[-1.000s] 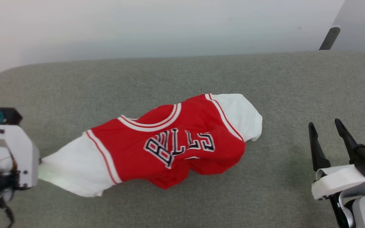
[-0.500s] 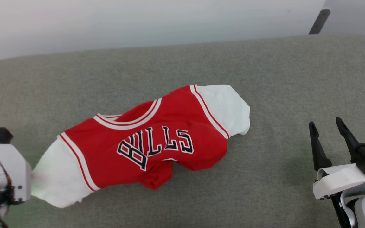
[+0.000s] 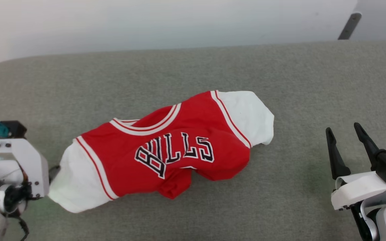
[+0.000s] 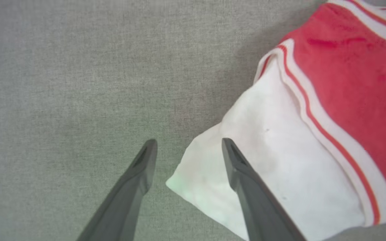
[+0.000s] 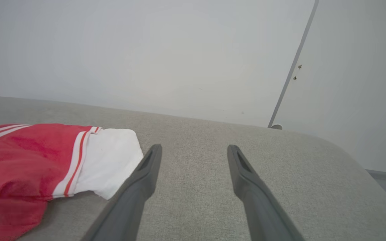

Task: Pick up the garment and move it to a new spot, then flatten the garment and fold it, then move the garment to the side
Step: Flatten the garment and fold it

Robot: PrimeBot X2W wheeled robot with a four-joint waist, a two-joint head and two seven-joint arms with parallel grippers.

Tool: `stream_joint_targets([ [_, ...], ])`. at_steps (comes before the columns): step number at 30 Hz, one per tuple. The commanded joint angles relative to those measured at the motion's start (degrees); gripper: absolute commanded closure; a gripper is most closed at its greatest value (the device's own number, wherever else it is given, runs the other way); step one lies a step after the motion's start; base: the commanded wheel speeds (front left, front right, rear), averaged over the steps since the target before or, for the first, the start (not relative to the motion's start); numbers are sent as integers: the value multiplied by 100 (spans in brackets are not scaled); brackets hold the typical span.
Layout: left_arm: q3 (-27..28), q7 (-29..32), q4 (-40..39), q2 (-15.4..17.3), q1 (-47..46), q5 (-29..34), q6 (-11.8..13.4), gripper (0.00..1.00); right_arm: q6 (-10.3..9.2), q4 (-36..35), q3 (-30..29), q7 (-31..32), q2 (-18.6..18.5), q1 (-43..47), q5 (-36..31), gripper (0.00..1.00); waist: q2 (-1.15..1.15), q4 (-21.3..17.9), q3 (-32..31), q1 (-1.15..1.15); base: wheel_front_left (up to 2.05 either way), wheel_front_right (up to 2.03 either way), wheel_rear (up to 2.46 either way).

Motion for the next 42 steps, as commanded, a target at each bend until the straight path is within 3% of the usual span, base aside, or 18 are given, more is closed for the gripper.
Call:
stream_joint_targets([
  [1, -13, -72, -92, -40, -35, 27, -30, 0, -1, -21, 24, 20, -34, 39, 65, 0, 0, 166, -148, 0, 0, 0, 0],
  [10, -90, -413, -545, -286, 83, -40, -186, 0, -1, -73, 124, 85, -28, 86, 104, 0, 0, 464, -434, 0, 0, 0, 0],
  [18, -259, -356, -412, -384, 70, -46, -300, 0, -1, -170, 236, 183, -20, -54, 113, 0, 0, 492, -489, 0, 0, 0, 0],
  [42, -877, -683, 1513, -513, -513, -103, -589, 0, 0, -1040, 466, 727, -339, -327, 258, 0, 0, 317, 61, 0, 0, 0, 0],
])
